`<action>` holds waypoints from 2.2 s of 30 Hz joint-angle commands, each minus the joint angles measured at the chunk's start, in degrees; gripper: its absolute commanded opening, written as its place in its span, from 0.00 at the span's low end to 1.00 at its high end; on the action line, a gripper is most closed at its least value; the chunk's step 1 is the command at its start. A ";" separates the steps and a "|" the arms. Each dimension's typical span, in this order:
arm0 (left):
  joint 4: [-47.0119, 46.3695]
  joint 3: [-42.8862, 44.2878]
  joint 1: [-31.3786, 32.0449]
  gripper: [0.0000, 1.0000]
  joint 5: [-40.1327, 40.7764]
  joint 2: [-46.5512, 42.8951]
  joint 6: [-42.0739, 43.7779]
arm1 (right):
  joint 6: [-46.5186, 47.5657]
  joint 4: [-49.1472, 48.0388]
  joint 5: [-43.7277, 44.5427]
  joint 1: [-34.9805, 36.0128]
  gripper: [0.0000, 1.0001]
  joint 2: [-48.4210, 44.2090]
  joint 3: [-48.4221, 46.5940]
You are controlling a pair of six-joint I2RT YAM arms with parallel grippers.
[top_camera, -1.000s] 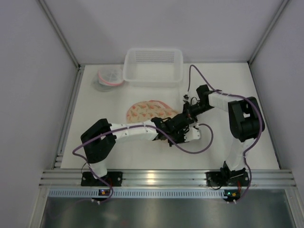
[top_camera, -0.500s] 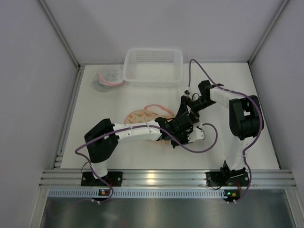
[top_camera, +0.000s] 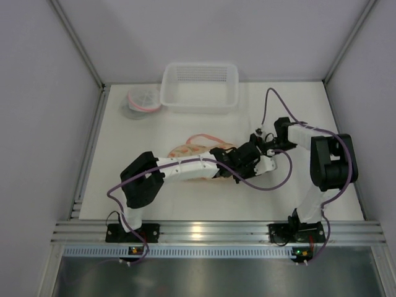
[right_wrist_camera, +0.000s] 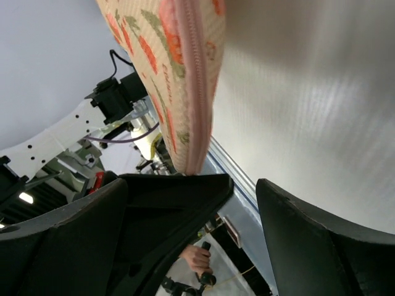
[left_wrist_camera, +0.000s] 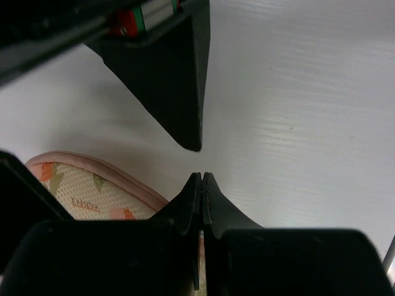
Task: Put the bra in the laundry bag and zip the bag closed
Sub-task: Zip the zipper on the laundry bag.
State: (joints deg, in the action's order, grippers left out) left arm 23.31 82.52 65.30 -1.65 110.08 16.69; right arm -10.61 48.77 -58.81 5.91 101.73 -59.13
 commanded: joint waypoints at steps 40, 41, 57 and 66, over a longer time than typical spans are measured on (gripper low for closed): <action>-0.02 -20.03 -5.09 0.00 -16.54 -17.61 5.97 | 7.01 4.93 -1.31 2.35 0.00 7.87 -9.86; 0.59 -20.73 -5.09 0.00 -17.07 -17.88 7.12 | 6.92 5.01 -1.40 2.35 0.00 7.87 -9.95; 3.06 -11.33 -12.46 0.53 -25.67 -21.84 -2.70 | 7.18 3.87 -1.31 2.00 0.00 6.64 -8.45; 3.14 -12.73 -23.02 0.56 -23.14 -24.12 -9.56 | 7.53 4.13 -0.26 1.03 0.00 6.20 -8.54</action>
State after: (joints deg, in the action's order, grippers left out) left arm 25.85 70.24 42.54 -24.93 89.27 10.22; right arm -4.45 54.43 -59.05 7.90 109.78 -66.17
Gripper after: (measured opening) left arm 0.561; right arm 0.024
